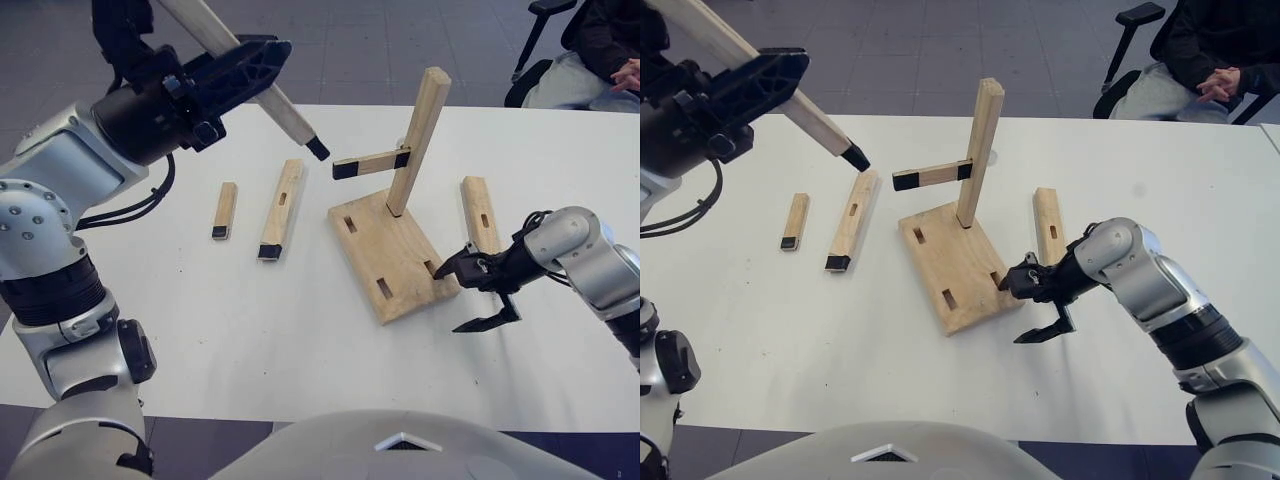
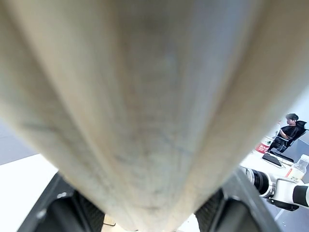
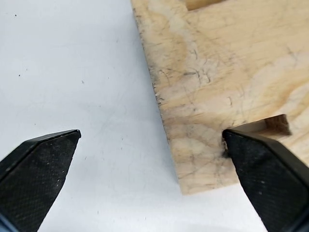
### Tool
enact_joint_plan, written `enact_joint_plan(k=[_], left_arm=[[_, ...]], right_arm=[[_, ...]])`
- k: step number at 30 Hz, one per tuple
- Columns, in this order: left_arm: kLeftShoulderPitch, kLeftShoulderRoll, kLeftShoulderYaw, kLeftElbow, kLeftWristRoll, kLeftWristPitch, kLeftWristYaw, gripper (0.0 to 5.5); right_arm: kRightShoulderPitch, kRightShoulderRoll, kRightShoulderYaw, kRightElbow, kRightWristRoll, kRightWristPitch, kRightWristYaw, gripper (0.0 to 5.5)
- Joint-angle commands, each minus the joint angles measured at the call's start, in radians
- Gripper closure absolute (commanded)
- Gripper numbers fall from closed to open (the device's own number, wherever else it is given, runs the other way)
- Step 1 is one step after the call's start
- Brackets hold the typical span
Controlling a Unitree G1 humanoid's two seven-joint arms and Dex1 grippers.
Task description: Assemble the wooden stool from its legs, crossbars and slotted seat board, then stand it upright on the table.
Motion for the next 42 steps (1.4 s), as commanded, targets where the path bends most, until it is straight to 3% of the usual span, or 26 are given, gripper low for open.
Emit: enact_joint_plan(k=[1,12,22,31,42], left_arm=[[0.054,-0.009,-0.034,-0.037,0.082,-0.064,-0.08,3.46],[0.18,-0.113,-0.153,0.015,0.345,-0.272,-0.195,3.46],[0.255,-0.233,-0.279,0.155,0.565,-0.469,-0.274,3.46],[0.224,-0.328,-0.323,0.395,0.728,-0.671,-0.328,3.46],[0.177,-0.366,-0.334,0.513,0.806,-0.771,-0.408,3.46]], right_arm=[[-0.092,0.037,-0.049,0.047,0.014,0.033,-0.011,0.0],[-0.273,0.136,-0.126,0.15,0.054,0.073,-0.036,0.0],[-0.297,0.176,-0.15,0.137,0.079,0.113,-0.058,0.0],[-0.289,0.199,-0.155,0.076,0.115,0.17,-0.083,0.0],[-0.305,0.219,-0.128,0.049,0.134,0.191,-0.065,0.0]])
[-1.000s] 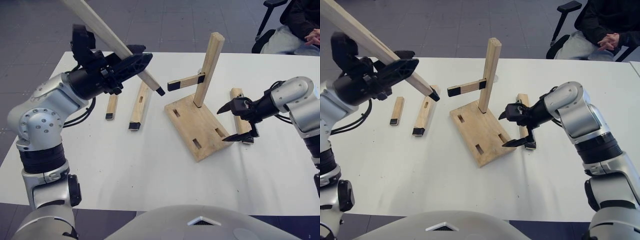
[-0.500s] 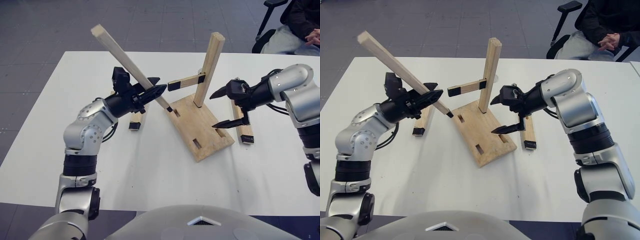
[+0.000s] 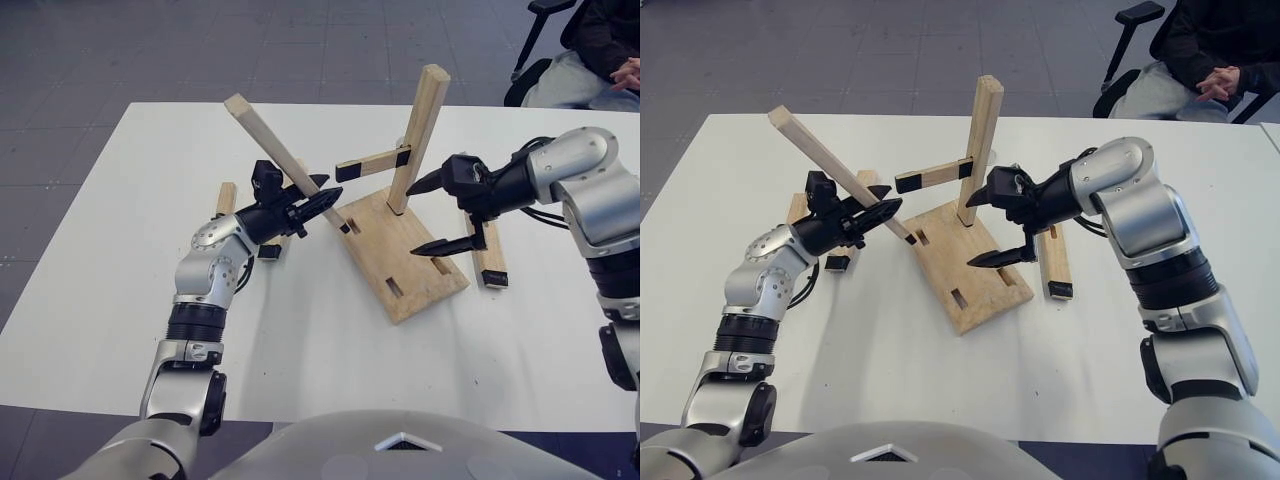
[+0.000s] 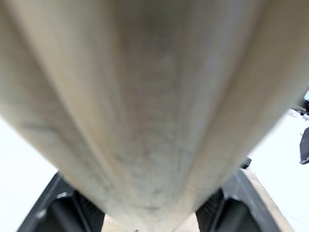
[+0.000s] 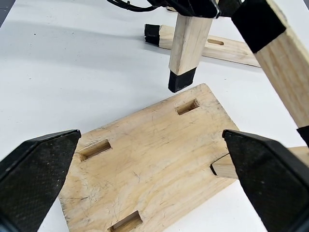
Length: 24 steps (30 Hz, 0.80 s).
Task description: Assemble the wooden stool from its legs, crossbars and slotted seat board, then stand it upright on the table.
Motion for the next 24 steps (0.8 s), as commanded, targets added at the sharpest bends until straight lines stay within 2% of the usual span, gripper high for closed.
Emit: enact_joint_plan(k=[1,15,24], left_arm=[[-0.037,-0.004,-0.005,0.042,0.034,-0.039,-0.024,3.46],[-0.159,-0.117,-0.021,0.193,0.087,-0.108,-0.029,3.46],[-0.133,-0.063,-0.027,0.216,0.131,-0.114,-0.08,3.46]], right_arm=[[-0.03,0.002,0.012,-0.016,0.009,0.007,0.016,0.0],[-0.046,0.026,0.023,-0.031,0.017,0.021,0.014,0.0],[-0.045,0.029,0.014,-0.051,0.022,0.042,-0.002,0.0]])
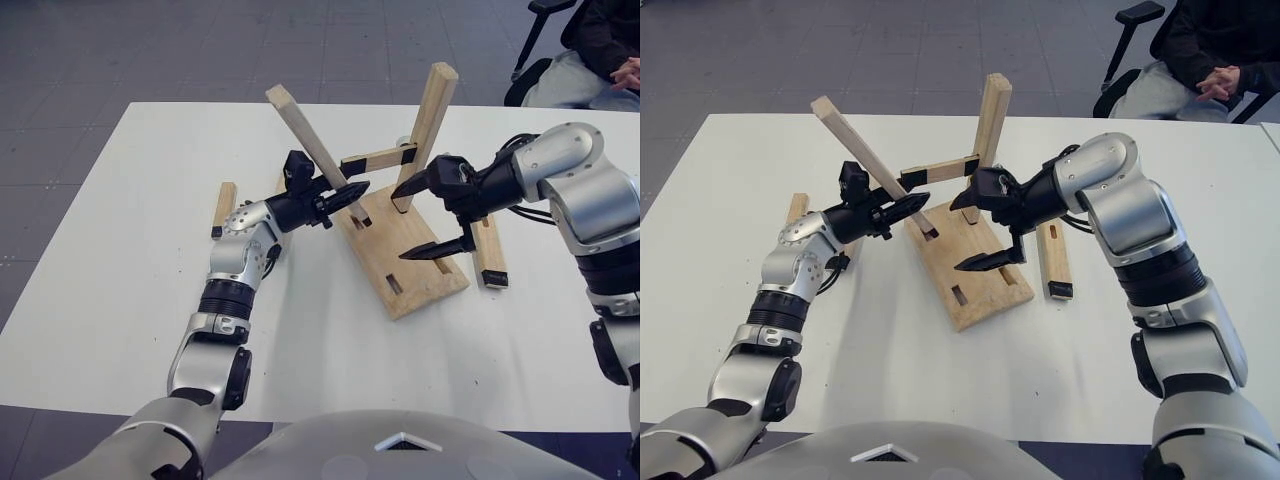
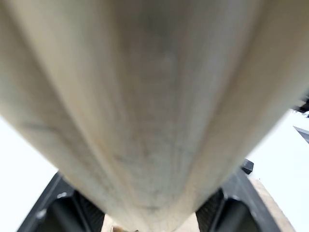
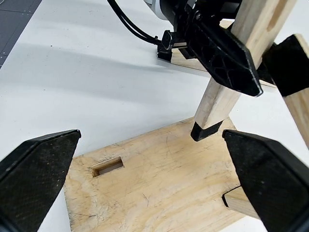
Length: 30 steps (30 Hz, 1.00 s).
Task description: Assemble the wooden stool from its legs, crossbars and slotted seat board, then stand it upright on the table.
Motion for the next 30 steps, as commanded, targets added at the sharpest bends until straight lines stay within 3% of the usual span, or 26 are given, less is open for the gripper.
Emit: enact_joint_plan(k=[1,11,17,23,30], left_arm=[[0.006,0.043,0.005,0.023,0.032,-0.019,-0.026,3.46],[-0.003,0.011,0.025,0.053,0.03,-0.046,-0.003,3.46],[0.01,-0.004,0.037,0.047,0.037,-0.058,0.013,3.46],[0.031,-0.01,0.046,0.041,0.031,-0.062,0.026,3.46],[0.055,-0.019,0.05,0.024,0.026,-0.062,0.041,3.46]], right_arm=[[-0.014,-0.004,-0.007,-0.023,0.01,0.016,-0.01,0.0],[-0.011,-0.018,0.002,-0.036,0.019,0.008,0.0,0.0],[0.074,-0.142,0.101,-0.073,-0.078,-0.097,0.093,0.0],[0.164,-0.125,0.105,-0.199,-0.141,0.049,-0.06,0.0],[0.217,-0.142,0.107,-0.315,-0.111,0.148,-0.088,0.0]])
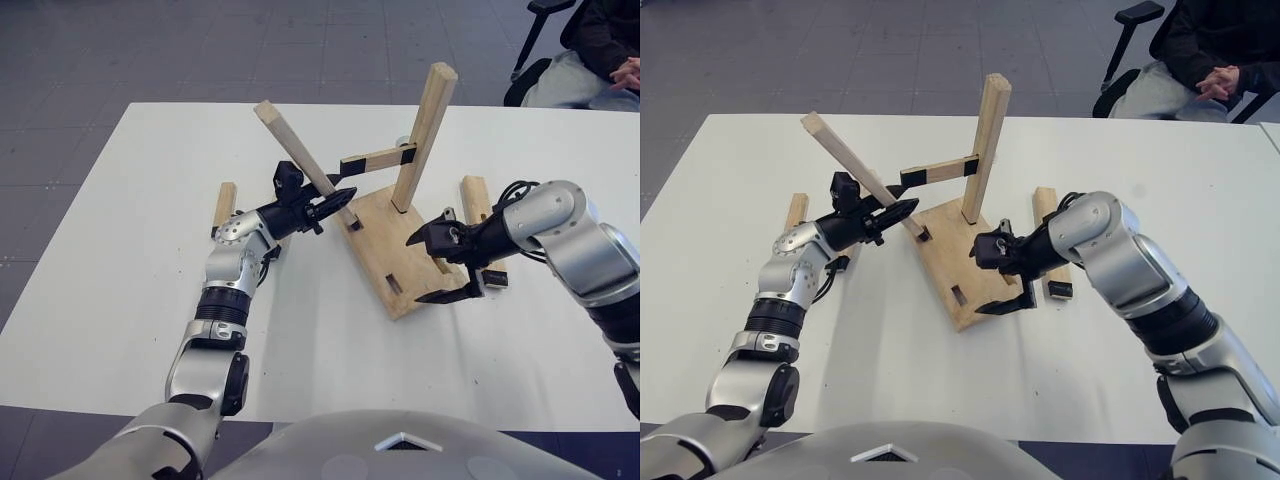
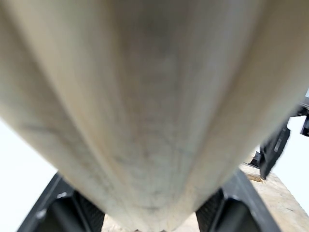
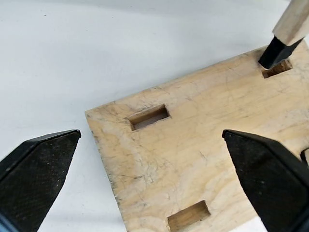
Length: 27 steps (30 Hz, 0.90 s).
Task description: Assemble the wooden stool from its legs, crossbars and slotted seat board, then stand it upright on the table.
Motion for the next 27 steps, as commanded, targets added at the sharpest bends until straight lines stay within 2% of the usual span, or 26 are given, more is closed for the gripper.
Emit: enact_joint_plan(k=[1,7,16,22,24,27], left_arm=[[0.01,-0.01,0.006,-0.01,0.005,-0.002,0.02,3.46],[0.004,-0.006,0.012,-0.076,-0.016,0.023,0.016,3.46],[0.068,0.033,0.032,-0.26,-0.059,0.102,0.031,3.46],[0.075,0.04,0.037,-0.287,-0.06,0.119,0.044,3.46],[0.072,0.043,0.036,-0.284,-0.06,0.119,0.047,3.46],[0.067,0.043,0.035,-0.277,-0.057,0.116,0.05,3.46]], right_arm=[[0.01,-0.008,-0.007,-0.022,0.002,0.035,-0.036,0.0],[0.006,0.12,-0.028,0.083,-0.077,0.032,-0.282,0.0],[0.088,0.119,-0.049,0.021,-0.1,0.099,-0.405,0.0],[-0.018,0.288,-0.219,0.241,-0.083,0.227,-0.636,0.0],[-0.023,0.325,-0.25,0.238,-0.051,0.295,-0.654,0.0],[-0.003,0.395,-0.304,0.157,0.047,0.5,-0.657,0.0]])
